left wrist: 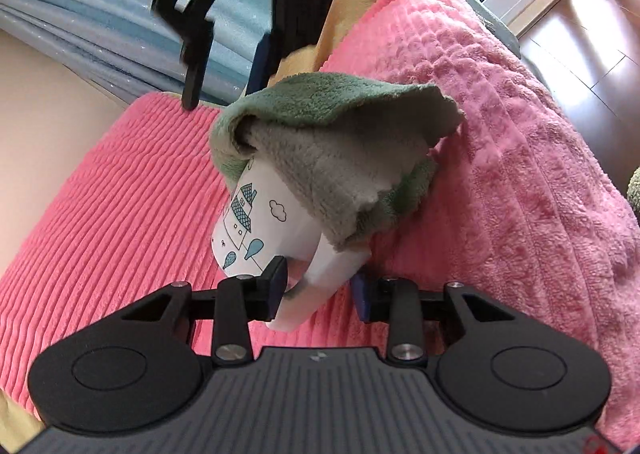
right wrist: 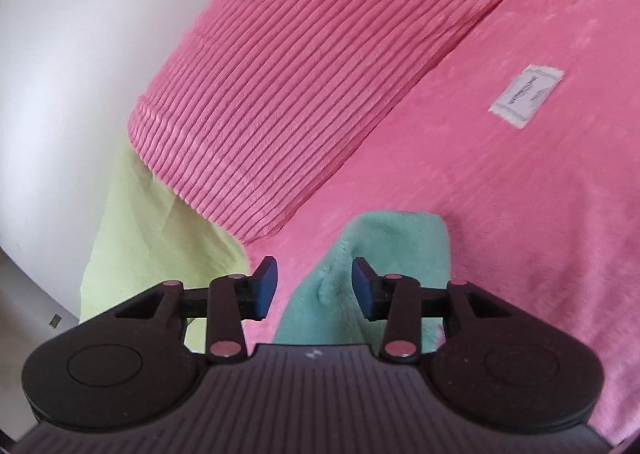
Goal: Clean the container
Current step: 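Tilt the mug sideways with the left tool while the right tool wipes its base with the cloth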
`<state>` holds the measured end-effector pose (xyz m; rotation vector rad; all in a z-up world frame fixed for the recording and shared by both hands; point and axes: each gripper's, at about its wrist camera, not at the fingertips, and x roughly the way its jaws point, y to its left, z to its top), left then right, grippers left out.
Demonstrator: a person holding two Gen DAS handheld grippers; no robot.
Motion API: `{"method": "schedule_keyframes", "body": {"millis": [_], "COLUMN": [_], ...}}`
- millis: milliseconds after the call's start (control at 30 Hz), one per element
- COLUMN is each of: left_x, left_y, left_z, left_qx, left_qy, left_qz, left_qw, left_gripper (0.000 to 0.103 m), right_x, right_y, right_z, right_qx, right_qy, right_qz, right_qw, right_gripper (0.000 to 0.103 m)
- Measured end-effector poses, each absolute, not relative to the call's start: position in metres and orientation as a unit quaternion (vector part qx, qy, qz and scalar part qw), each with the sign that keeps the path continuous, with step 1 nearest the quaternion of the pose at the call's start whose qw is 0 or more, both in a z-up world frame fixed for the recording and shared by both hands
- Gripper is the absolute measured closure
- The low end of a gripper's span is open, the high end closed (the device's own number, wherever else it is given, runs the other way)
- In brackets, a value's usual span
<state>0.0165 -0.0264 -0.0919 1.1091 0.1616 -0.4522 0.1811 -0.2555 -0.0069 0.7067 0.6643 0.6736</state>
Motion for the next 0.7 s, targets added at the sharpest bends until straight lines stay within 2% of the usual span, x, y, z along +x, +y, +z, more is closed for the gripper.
{"method": "schedule_keyframes", "body": {"millis": [167,233,333,400,467,567,700], "left_x": [0.016,0.016,0.015,0.017,0.018,0.018,0.018], "left_y": [-0.026,-0.025,-0.022,-0.023,-0.024,-0.024,-0.025], "left_z": [-0.091,-0.088,-0.082,-0.08,-0.079,-0.076,-0.075], "left_qx": [0.519,0.513,0.496,0.486,0.483,0.479,0.477], "left_qy": [0.077,0.081,0.088,0.094,0.098,0.1,0.102], "left_qz": [-0.214,-0.216,-0.22,-0.222,-0.222,-0.222,-0.224], "left_qw": [0.824,0.827,0.836,0.84,0.841,0.843,0.844], "left_gripper": [0.062,0.062,0.06,0.059,0.059,0.058,0.059], "right_x": [0.169,0.165,0.161,0.155,0.142,0.127,0.118], "right_y": [-0.25,-0.244,-0.231,-0.219,-0.201,-0.181,-0.174], "right_z": [-0.005,-0.01,-0.01,-0.005,0.003,0.013,0.026], "right_qx": [0.273,0.265,0.207,0.144,0.059,-0.021,-0.048], "right_qy": [0.329,0.334,0.301,0.279,0.246,0.225,0.244], "right_qz": [0.312,0.313,0.308,0.311,0.318,0.307,0.356], "right_qw": [0.849,0.849,0.879,0.897,0.914,0.924,0.901], "right_gripper": [0.064,0.061,0.061,0.077,0.088,0.091,0.091]}}
